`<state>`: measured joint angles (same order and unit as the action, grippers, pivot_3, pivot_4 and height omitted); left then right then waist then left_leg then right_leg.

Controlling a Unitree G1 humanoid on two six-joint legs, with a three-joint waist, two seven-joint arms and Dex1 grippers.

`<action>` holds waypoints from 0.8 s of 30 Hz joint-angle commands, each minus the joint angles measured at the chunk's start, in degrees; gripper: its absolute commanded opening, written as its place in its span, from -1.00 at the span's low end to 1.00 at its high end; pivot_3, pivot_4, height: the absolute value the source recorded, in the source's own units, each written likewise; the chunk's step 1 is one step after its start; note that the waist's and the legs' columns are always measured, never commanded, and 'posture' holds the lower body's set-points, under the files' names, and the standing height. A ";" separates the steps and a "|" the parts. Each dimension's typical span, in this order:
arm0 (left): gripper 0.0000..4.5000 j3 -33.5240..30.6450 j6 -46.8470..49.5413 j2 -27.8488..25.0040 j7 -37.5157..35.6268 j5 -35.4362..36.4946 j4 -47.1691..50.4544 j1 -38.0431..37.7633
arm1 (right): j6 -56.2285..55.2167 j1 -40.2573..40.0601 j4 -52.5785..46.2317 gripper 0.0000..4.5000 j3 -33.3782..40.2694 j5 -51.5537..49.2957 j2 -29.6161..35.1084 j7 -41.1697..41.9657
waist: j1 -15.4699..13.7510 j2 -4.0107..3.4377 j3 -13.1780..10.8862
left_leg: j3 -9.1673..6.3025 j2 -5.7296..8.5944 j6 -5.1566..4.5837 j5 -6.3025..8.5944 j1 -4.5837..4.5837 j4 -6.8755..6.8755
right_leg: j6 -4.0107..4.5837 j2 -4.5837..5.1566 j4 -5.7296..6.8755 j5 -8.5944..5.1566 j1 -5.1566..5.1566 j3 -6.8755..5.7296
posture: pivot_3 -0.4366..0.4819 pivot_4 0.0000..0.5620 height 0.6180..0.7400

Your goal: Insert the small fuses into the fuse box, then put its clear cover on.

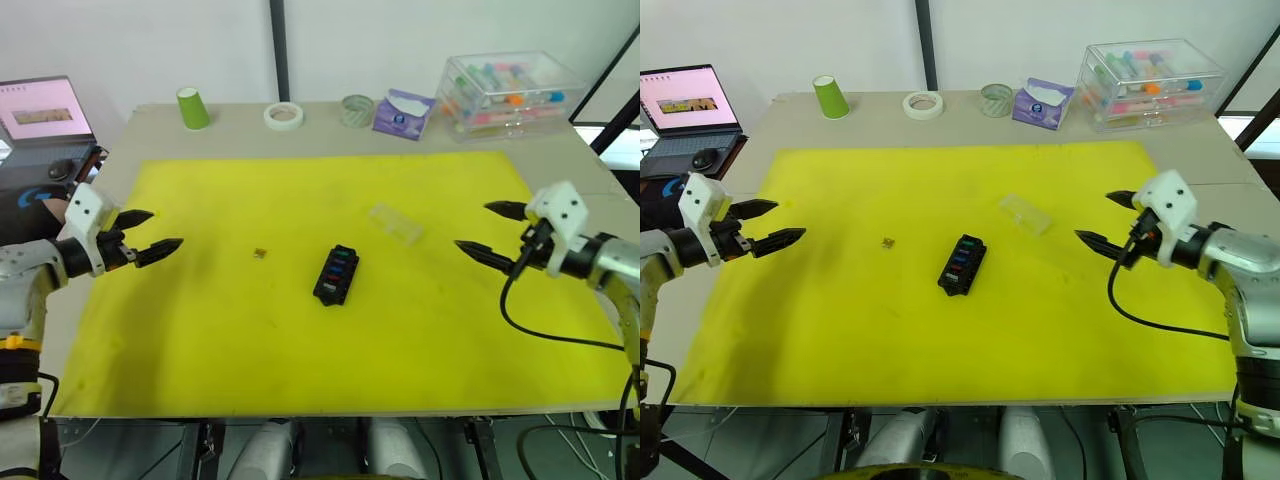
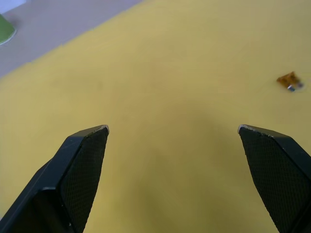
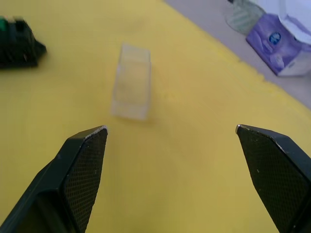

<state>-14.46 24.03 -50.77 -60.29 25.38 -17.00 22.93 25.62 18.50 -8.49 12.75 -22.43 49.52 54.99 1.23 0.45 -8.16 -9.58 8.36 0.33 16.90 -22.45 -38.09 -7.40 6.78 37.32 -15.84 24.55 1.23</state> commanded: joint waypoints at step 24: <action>1.00 -1.30 60.42 11.46 6.99 17.28 -24.15 24.06 | 12.87 22.72 -15.64 0.99 -25.37 -1.37 -17.16 -5.54 | -0.05 0.24 0.05 | -0.09 0.27 -0.04 0.02 -0.03 -0.17 | 0.00 0.05 0.79 0.00 0.34 -0.08 | -0.05 -0.47 1.00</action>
<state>-16.10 85.77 -39.46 -53.27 43.14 -41.13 45.81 38.74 40.20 -22.33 -13.27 -23.79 32.39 49.68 1.18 0.70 -8.11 -9.67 8.63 0.29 16.93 -22.49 -38.26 -7.41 6.84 38.11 -15.84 24.89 1.15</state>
